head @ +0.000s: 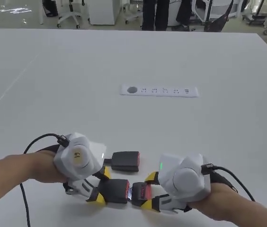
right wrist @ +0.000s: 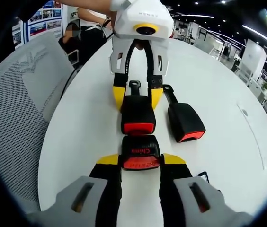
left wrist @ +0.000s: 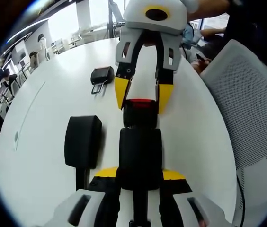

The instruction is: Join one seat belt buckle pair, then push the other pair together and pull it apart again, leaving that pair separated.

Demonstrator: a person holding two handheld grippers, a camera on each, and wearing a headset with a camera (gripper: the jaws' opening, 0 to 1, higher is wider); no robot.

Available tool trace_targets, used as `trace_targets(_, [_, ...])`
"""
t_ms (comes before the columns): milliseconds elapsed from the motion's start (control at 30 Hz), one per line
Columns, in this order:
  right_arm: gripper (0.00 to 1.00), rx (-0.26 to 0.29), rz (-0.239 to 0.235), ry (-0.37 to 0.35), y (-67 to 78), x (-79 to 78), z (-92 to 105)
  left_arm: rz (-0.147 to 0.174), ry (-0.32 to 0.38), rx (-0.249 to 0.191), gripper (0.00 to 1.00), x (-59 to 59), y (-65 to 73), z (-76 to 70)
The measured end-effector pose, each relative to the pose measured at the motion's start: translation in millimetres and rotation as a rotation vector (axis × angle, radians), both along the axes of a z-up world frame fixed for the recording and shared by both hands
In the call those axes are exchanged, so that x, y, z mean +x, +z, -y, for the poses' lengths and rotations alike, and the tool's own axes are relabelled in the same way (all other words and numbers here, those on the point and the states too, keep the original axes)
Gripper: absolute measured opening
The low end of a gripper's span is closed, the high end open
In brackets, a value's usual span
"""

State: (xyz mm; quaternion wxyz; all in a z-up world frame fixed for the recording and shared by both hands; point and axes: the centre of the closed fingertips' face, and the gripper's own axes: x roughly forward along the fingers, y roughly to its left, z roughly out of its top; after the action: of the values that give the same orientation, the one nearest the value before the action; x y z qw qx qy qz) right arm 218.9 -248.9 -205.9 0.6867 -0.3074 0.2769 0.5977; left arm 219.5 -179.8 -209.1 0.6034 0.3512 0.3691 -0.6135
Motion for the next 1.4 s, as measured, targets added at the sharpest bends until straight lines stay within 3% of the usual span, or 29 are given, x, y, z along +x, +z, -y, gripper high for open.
trace_targets(200, [0.27,-0.012,-0.005,-0.003,1.9,-2.0,2.1,-0.001,0.013,0.012,0.30,0.4,0.0,-1.6])
trace_targets(433, [0.27,0.022,0.013,0.020,3.3,-3.3,4.4,-0.002,0.009,-0.021,0.31,0.8,0.0,-3.1])
trace_targets(600, [0.28,-0.012,0.009,0.003,5.0,-5.9,1.4,0.002,0.022,0.002,0.30,0.7,0.3,-1.8])
trace_targets(900, [0.28,0.024,0.016,0.020,6.2,-5.9,6.2,0.000,0.019,-0.033,0.31,0.8,1.0,-2.1])
trace_targets(1100, [0.30,0.019,0.020,0.031,6.8,-6.3,5.4,0.001,0.012,-0.017,0.33,1.1,1.1,-1.5])
trace_targets(1200, [0.30,-0.006,0.057,0.069,5.7,-6.5,6.2,0.001,0.007,-0.009,0.33,0.8,1.3,-1.3])
trace_targets(1400, [0.31,-0.009,0.060,0.058,7.4,-4.0,5.3,0.000,0.007,0.009,0.33,1.1,0.5,-1.8])
